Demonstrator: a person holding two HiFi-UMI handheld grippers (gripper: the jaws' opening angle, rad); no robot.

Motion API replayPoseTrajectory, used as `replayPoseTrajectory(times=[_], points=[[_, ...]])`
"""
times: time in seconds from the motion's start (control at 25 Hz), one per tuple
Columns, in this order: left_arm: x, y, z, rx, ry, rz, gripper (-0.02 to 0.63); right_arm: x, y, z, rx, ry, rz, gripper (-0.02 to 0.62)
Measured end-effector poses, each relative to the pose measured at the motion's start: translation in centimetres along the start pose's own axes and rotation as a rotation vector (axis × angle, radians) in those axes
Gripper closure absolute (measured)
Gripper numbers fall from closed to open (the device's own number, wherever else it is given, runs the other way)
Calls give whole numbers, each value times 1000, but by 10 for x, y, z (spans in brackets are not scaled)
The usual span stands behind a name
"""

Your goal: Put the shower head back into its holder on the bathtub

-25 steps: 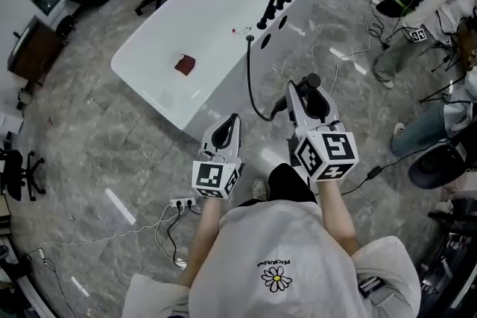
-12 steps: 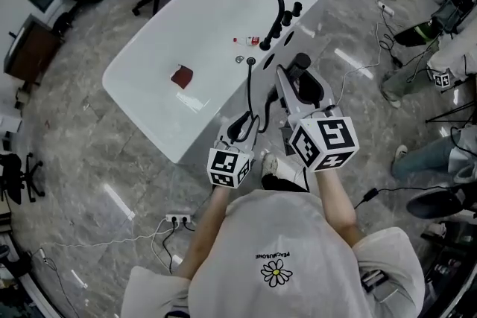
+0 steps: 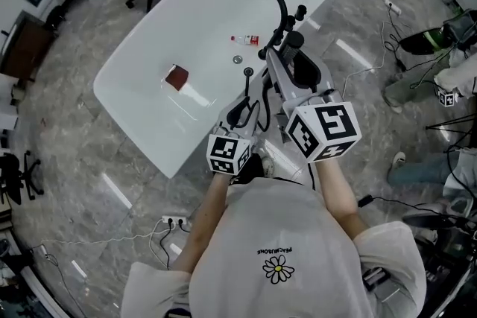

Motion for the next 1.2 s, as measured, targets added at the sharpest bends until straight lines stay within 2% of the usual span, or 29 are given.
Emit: replayPoseTrajectory(times=[0.2, 0.36, 0.52, 0.68, 0.76, 0.84, 0.92, 1.08, 1.2], points=[[37, -13, -12, -3, 20, 58, 502, 38, 14, -18, 7, 14, -9, 454], [70, -22, -11, -4, 4, 101, 482, 60, 20, -46, 3, 70, -40, 454], [95, -36, 6, -12, -60, 109, 479, 77, 22, -75, 66, 114, -90, 454], [104, -46, 39, -6, -168, 114, 479, 85, 16, -99, 51, 153, -106, 454], [107, -51, 52, 5, -204, 92, 490, 86, 14, -106, 37, 160, -112, 454], [106, -57, 57, 13, -211, 52, 549, 85, 13, -108, 34, 163, -117, 454], [106, -64, 54, 19, -202, 15, 549, 81, 14, -109, 40, 171, -114, 455], [111, -90, 31, 48, -148, -68, 549, 66, 19, -119, 45, 216, -93, 454], [119, -111, -5, 91, -66, -125, 549, 49, 20, -134, 16, 263, -77, 454]])
Point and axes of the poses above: the fingertips, and each gripper's own axes: x forward along the fingers, y to its right, z out of its underside, the point moved 5 cm from there along -x, backward along the fingers, and after that the axes turned 8 degrees about -z, right-handed, at the moved point
